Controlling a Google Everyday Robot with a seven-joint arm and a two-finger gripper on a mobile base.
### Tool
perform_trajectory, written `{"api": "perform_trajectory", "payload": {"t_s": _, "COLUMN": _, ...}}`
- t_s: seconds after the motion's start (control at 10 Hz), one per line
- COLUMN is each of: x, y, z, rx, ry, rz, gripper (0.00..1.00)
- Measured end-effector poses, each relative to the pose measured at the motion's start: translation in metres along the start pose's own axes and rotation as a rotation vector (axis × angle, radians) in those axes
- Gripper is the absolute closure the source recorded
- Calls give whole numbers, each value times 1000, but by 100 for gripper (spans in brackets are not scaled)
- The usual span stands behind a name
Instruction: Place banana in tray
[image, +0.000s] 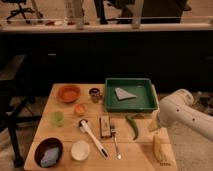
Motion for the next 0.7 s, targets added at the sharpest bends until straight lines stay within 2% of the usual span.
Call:
{"api": "perform_trajectory", "payload": {"t_s": 0.1, "x": 6, "y": -2, "z": 5, "rx": -14, "ry": 1, "rz": 42, "gripper": 20}}
{"api": "perform_trajectory", "payload": {"t_s": 0.2, "x": 11, "y": -2, "z": 9, "rx": -25, "ry": 3, "rz": 54, "gripper": 20}}
{"api": "perform_trajectory", "payload": {"t_s": 0.7, "x": 24, "y": 19, "z": 32, "rx": -58, "ry": 34, "rz": 50, "gripper": 20}}
